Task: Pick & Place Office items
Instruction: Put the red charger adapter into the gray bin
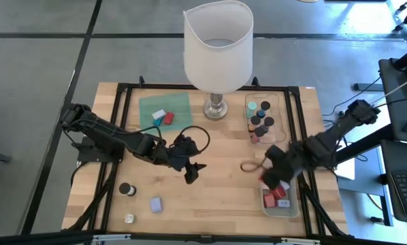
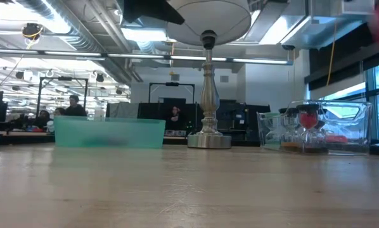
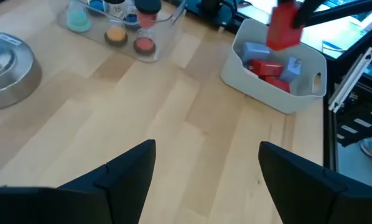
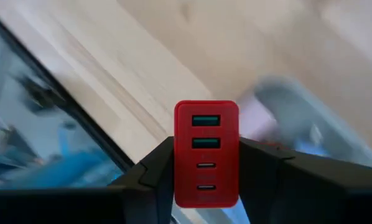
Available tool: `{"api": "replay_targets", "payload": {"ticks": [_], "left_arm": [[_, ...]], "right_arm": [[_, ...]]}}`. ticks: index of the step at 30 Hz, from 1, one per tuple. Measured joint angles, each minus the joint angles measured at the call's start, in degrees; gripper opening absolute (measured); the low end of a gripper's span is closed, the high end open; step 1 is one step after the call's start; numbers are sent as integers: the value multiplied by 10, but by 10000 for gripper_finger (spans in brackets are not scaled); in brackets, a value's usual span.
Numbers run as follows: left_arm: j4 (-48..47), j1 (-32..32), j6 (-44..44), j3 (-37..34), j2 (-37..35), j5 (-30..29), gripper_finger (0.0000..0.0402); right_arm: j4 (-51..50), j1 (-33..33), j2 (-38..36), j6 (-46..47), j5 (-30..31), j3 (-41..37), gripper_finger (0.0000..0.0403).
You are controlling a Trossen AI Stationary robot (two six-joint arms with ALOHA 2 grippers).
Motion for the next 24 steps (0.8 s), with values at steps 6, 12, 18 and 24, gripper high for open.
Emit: {"api": "replay_targets", "payload": {"ticks": [6, 12, 18, 24], "left_arm": [[0, 0, -3, -1, 0, -19, 281], [0, 1, -11, -1, 0, -35, 281], [1, 1, -22, -1, 0, -38, 281], [1, 1, -36, -1, 0, -37, 281]], "right_arm": [[-54, 72, 47, 77, -39, 0, 126], [-92, 94, 116, 93, -70, 0, 127], [-111, 90, 181, 95, -41, 0, 128], [-112, 86, 227, 86, -38, 0, 128]]}}
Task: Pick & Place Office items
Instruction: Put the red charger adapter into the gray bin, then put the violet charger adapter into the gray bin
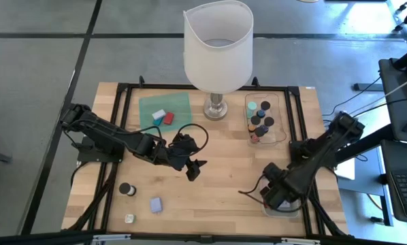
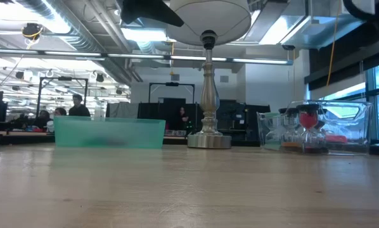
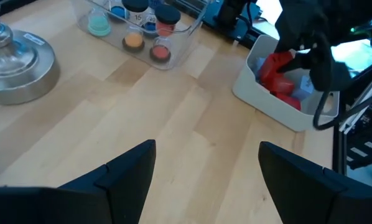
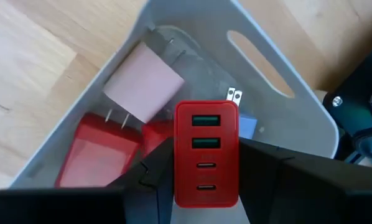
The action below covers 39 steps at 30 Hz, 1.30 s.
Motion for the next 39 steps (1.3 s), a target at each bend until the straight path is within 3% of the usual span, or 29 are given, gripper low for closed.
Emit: {"api": "replay_targets", "payload": {"ticks": [4, 9, 17, 22, 28, 32, 39], "left_arm": [[0, 0, -16, 0, 0, 6, 281], [-1, 0, -33, 0, 0, 56, 281], [-17, -12, -40, 0, 0, 219, 281], [-104, -54, -75, 0, 0, 333, 281], [-219, -143, -91, -1, 14, 302, 281], [-229, -200, 14, -1, 29, 288, 281], [-225, -266, 330, -1, 69, 293, 281]], "right_arm": [[-1, 0, 12, -3, 2, 0, 135], [-2, 0, 7, -3, 11, 0, 178], [-6, 0, -20, 7, 11, 0, 254], [-6, 0, -48, 24, 12, 0, 278], [-6, 0, -70, 48, 67, 0, 279], [-4, 0, -73, 57, 113, 0, 277], [-2, 0, -73, 57, 184, 0, 276]]}}
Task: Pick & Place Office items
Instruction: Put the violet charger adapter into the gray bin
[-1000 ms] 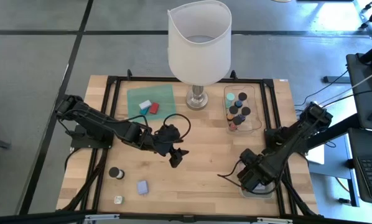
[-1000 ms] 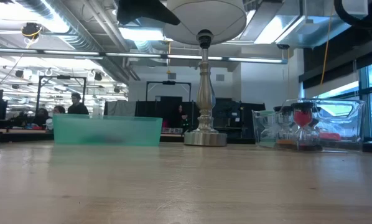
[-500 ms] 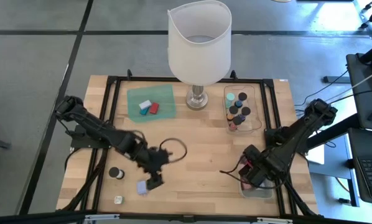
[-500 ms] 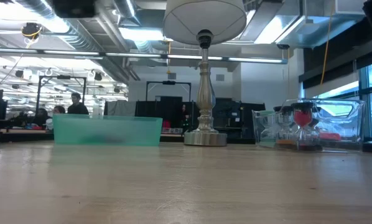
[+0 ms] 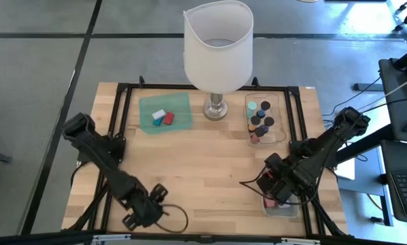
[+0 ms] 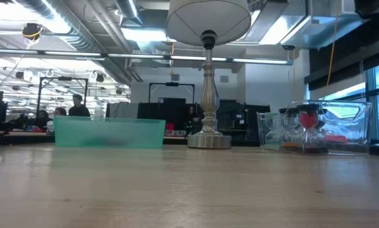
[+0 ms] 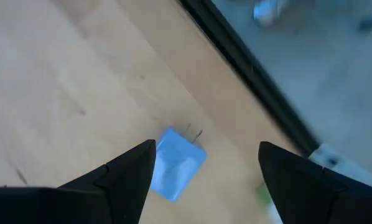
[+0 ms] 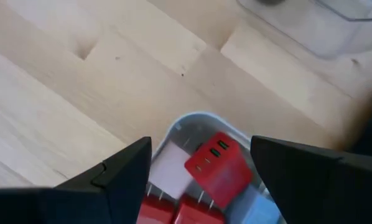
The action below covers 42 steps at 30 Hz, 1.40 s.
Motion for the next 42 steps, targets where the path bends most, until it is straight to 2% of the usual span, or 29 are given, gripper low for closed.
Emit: {"api": "replay_targets", "payload": {"ticks": [4, 8, 21, 27, 32, 34, 38, 42], "left_arm": [[-3, -10, 113, 0, 42, -3, 281], [-3, -4, 187, 0, 82, -4, 281], [-42, 16, 295, 1, 153, -22, 281], [-43, 19, 282, 1, 168, -29, 273], [-43, 18, 265, 1, 166, -10, 222], [-43, 19, 235, 1, 165, 2, 208], [-43, 19, 182, 1, 156, 26, 208], [-42, 27, 118, 1, 117, 7, 208]], "right_arm": [[7, 0, 0, 0, 7, 0, 276], [21, 0, 0, 10, 6, 0, 276], [79, 0, 0, 17, 5, 0, 276], [88, 0, 0, 17, 3, 0, 276], [90, 0, 0, 17, 0, 0, 276], [90, 0, 0, 17, 0, 0, 276], [90, 0, 0, 17, 0, 0, 276], [103, -3, 0, 23, 1, 0, 276]]}}
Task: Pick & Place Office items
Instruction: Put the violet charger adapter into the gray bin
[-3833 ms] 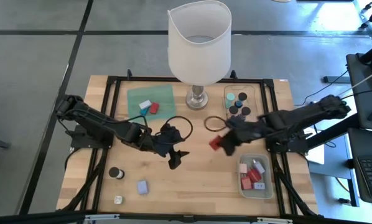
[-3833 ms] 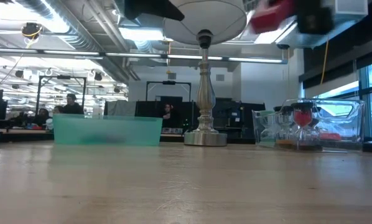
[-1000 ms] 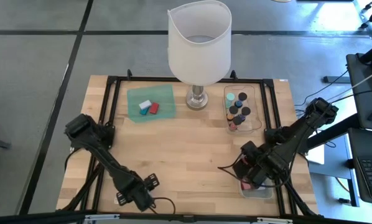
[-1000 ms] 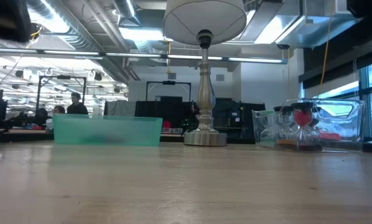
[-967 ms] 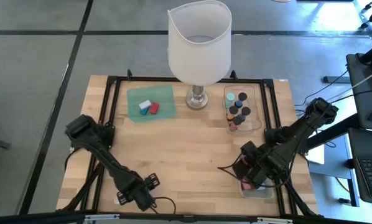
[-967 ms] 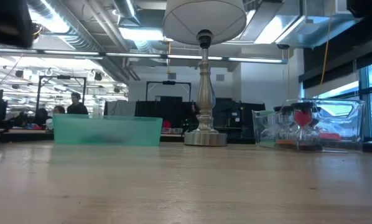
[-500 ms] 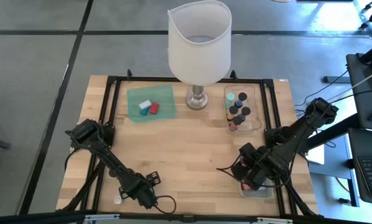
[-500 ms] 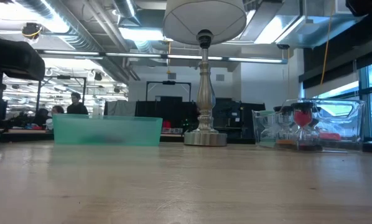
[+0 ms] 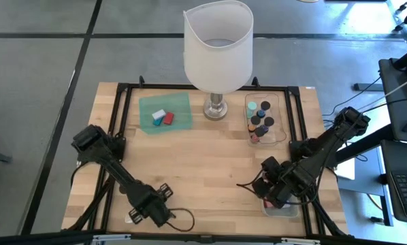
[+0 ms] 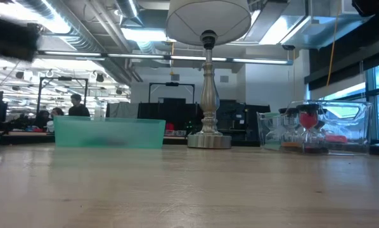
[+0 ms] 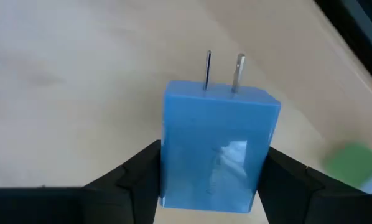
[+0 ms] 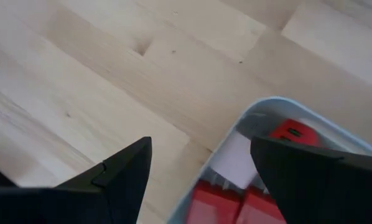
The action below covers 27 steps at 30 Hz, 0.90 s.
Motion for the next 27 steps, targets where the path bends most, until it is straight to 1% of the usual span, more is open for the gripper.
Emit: {"api": "replay_targets", "payload": {"ticks": [2, 5, 8, 11, 13, 15, 17, 19, 22, 23, 25, 27], "left_arm": [[1, 11, -35, 0, -31, -39, 208], [2, 32, -84, 0, -87, -131, 208], [19, 59, -125, 0, -144, -259, 208], [63, 89, -168, 0, -191, -403, 208], [112, 112, -185, 0, -215, -464, 208], [176, 133, -179, 0, -230, -489, 209], [270, 147, -139, 0, -236, -490, 212], [372, 153, -61, 0, -236, -479, 212], [500, 152, 71, 0, -229, -449, 211], [520, 152, 105, 0, -227, -449, 211], [534, 151, 139, 0, -225, -462, 211], [522, 151, 143, 0, -226, -512, 211]], "right_arm": [[17, -5, 0, 7, 10, 0, 276], [59, -16, 0, 6, 48, 0, 276], [112, -32, 0, 5, 113, 0, 276], [173, -56, 0, -4, 184, 0, 276], [223, -75, 0, -42, 214, 0, 276], [282, -97, 0, -106, 220, 0, 276], [355, -117, 0, -183, 217, 0, 276], [441, -134, 0, -270, 209, 0, 276], [567, -156, 0, -408, 154, 0, 276], [607, -162, 0, -448, 129, 0, 276], [669, -169, 0, -506, 84, 0, 276], [702, -174, 0, -531, 59, 0, 276]]}}
